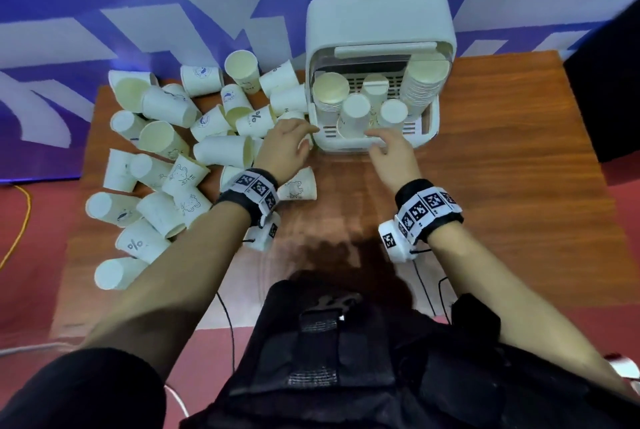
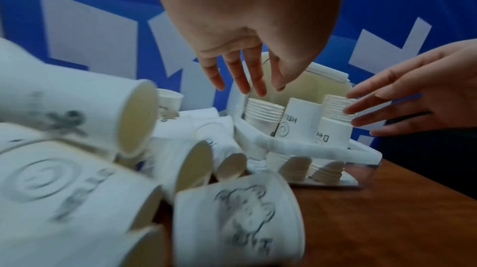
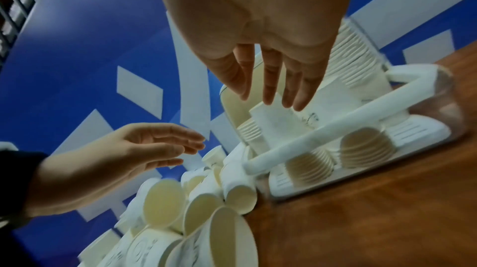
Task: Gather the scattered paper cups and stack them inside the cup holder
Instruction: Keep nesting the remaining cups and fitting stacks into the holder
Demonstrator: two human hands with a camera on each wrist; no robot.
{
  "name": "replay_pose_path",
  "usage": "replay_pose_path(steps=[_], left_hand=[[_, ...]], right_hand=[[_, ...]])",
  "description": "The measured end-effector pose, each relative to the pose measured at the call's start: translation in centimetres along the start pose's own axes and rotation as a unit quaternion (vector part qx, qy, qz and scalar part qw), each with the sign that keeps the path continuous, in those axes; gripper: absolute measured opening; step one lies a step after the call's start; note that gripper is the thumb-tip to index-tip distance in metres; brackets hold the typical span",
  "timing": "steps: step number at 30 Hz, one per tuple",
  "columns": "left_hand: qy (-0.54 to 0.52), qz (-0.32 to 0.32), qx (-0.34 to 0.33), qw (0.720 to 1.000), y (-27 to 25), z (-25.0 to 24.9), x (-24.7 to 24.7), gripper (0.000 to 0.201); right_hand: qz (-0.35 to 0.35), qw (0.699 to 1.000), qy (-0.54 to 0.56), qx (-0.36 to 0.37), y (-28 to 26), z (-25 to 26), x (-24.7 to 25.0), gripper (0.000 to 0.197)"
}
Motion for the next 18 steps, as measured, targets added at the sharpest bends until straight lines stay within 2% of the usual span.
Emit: replay_pose_path(steps=[4,9,11,15,18], left_hand=[[-0.019,0.014,0.043,0.999,-4.7,2.7,-0.1,0.033],[-0.019,0.11,0.11,0.988,-8.4,4.2,-1.8,0.043],[-0.009,0.131,0.114,0.985,-9.0,4.1,-2.3,0.047],[0.014,0.119,0.124,0.985,-9.1,4.4,-2.6,0.049],[0.048,0.136,0.133,0.981,-8.7,4.7,-3.1,0.054]], right_hand=[[0.051,0.999,-0.01,0.003,-1.3,0.7,-4.0,0.031],[0.131,0.99,-0.035,-0.03,-2.5,0.9,-8.4,0.037],[0.147,0.987,-0.05,-0.042,-2.7,0.8,-9.6,0.041],[0.178,0.979,-0.075,-0.06,-2.5,0.2,-11.4,0.046],[0.199,0.973,-0.092,-0.07,-2.2,-0.3,-12.0,0.049]])
Point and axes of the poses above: each hand's wrist, its own y-axis towards the middle knuckle, its own x-axis out of the back of the hand, z = x × y, the point moved 6 cm from there along y, towards the middle knuckle, and after that the axes turned 8 degrees about y, right-handed, at the moved point
